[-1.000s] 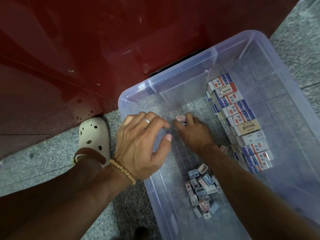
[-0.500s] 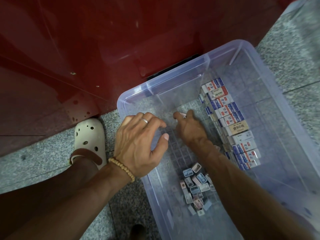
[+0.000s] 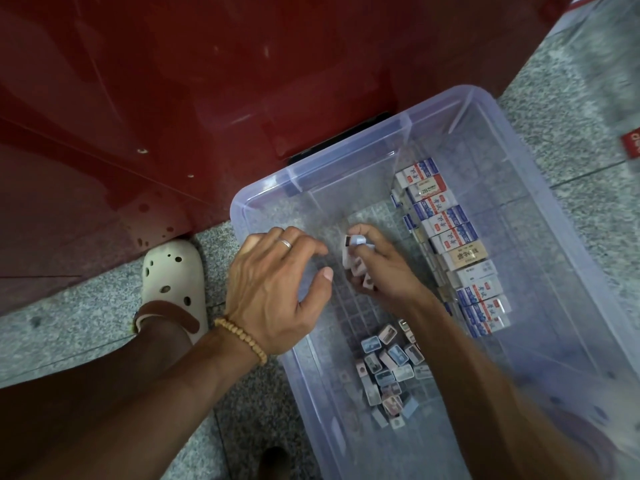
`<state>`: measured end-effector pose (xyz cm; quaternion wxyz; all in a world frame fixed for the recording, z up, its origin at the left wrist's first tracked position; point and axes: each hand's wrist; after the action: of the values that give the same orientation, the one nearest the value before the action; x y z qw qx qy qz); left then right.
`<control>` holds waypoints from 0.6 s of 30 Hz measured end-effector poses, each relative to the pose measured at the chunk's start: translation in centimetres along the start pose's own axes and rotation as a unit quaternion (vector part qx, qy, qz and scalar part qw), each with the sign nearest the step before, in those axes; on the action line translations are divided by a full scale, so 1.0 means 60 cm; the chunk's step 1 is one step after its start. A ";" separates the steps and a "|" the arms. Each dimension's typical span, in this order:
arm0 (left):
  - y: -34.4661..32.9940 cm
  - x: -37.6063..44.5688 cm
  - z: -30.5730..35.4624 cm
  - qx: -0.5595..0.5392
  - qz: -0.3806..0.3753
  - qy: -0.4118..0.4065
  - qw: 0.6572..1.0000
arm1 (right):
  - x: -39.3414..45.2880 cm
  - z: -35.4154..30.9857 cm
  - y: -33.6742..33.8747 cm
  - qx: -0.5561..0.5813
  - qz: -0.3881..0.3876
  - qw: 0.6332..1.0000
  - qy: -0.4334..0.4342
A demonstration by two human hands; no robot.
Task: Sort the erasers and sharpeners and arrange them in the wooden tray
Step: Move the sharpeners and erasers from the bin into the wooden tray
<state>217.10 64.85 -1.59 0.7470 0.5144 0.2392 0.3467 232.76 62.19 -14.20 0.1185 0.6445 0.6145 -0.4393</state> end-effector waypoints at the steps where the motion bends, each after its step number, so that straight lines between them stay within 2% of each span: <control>1: 0.000 0.001 0.000 -0.002 0.000 0.001 1.000 | -0.018 -0.007 0.002 0.058 -0.023 0.998 -0.012; 4: -0.001 0.000 -0.002 0.005 -0.007 0.002 1.000 | -0.067 -0.025 0.008 0.201 -0.119 0.972 -0.014; 7: 0.006 0.003 0.002 -0.019 -0.016 0.010 1.000 | -0.112 -0.052 0.005 0.260 -0.208 0.943 -0.002; 9: 0.026 0.017 0.015 -0.123 -0.007 0.038 0.992 | -0.144 -0.077 -0.001 0.251 -0.248 0.936 0.004; 13: 0.100 0.062 0.057 -0.345 -0.027 0.075 0.935 | -0.200 -0.145 -0.036 0.200 -0.264 0.943 0.038; 18: 0.199 0.092 0.087 -0.444 0.001 0.043 0.895 | -0.270 -0.239 -0.084 0.156 -0.264 0.946 0.105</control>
<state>221.13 68.66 11.41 0.8866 0.1142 0.0917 0.4387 236.57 62.06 7.68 -0.1685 0.5123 0.6953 -0.4751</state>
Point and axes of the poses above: each hand's wrist, its own x-axis towards the middle knuckle, its own y-axis out of the back of the hand, z = x × y, and after that the axes turned 7 degrees about -y, right-handed
